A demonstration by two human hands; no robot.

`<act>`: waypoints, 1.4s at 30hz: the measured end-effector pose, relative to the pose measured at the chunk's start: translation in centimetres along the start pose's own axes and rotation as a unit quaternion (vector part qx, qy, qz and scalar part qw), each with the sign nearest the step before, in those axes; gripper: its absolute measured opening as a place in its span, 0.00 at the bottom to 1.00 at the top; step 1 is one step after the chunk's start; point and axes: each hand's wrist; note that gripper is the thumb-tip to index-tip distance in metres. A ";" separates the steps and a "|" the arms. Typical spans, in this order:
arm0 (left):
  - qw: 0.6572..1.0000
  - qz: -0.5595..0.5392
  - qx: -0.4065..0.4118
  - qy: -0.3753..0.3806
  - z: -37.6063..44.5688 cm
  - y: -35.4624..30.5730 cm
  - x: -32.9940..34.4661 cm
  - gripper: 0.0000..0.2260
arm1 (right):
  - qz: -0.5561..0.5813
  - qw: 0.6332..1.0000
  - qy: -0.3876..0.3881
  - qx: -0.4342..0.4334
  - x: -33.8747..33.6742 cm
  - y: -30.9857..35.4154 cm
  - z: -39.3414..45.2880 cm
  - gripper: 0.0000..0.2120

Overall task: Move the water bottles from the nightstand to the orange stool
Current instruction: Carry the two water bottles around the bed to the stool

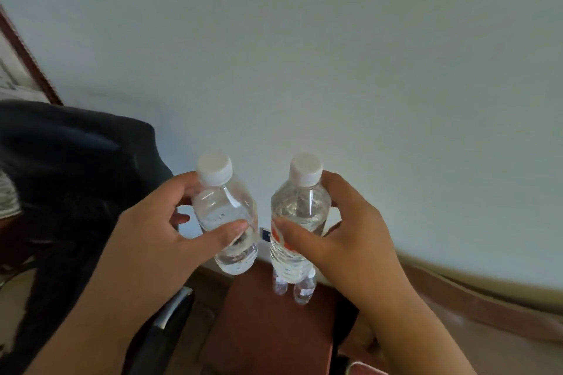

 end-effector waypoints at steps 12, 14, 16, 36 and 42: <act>0.993 0.042 -0.063 -0.087 -4.9 8.7 -13.9 0.25 | 0.003 0.985 0.162 -0.067 13.7 9.5 1.4 0.24; 0.989 0.047 -0.080 -0.111 -6.2 11.1 -16.8 0.28 | 0.016 0.978 0.193 -0.078 16.7 11.6 1.5 0.22; 0.983 0.051 -0.108 -0.137 -7.7 13.6 -19.3 0.32 | 0.029 0.970 0.220 -0.101 19.8 13.6 1.3 0.23; 0.721 0.093 -0.471 -0.500 -32.5 18.0 -27.0 0.30 | 0.245 0.714 0.558 -0.346 39.8 31.3 -6.6 0.30; 0.587 0.092 -0.569 -0.569 -36.5 15.6 -21.8 0.33 | 0.221 0.601 0.645 -0.416 42.1 32.4 -10.5 0.24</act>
Point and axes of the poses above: each hand's wrist, its own z-axis towards the middle knuckle, its own x-axis out of the palm, y = z × x, and after that the axes turned 12 degrees about -x, right-handed
